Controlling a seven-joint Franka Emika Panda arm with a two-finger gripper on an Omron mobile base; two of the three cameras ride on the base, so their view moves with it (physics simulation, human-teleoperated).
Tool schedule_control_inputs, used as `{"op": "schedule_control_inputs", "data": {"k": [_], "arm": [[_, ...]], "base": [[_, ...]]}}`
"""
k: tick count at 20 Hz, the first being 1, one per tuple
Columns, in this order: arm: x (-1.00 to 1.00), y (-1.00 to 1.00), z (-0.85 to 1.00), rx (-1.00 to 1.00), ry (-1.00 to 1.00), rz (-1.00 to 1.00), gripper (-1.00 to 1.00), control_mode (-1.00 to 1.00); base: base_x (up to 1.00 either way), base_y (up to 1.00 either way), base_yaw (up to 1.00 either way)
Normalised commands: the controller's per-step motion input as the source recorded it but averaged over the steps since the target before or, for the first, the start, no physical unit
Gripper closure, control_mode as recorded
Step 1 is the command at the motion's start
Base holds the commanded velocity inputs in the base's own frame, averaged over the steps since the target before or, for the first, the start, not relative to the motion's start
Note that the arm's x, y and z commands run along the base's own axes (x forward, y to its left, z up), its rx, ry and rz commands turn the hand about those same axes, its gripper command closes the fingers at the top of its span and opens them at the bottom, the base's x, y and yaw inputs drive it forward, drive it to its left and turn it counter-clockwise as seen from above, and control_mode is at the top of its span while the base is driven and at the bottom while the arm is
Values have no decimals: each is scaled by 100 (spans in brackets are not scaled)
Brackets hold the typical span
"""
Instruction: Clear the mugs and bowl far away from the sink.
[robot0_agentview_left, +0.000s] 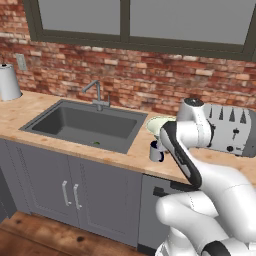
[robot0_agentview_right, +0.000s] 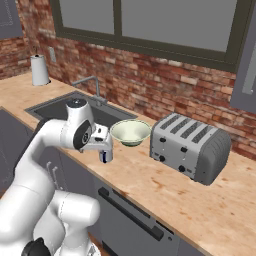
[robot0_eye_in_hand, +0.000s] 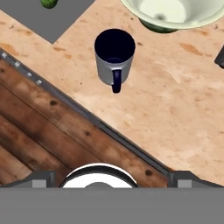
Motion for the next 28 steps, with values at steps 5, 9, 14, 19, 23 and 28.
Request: {"op": "schedule_control_inputs", "data": {"k": [5,9,14,19,23,28], "arm": [[22,-6,-36,0,0,3,-100,-100],[23,-1,-39,0,0,4,-100,-100],[31,0,-32,0,0,4,-100,-100],[33,-1,-22,0,0,5,-100,-100],[33,-1,-13,0,0,5,-100,-100],[31,0,-10,0,0,3,-100,-100]], "base": [[0,0,0],[0,0,0],[0,0,0],[0,0,0],[0,0,0],[0,0,0]]}}
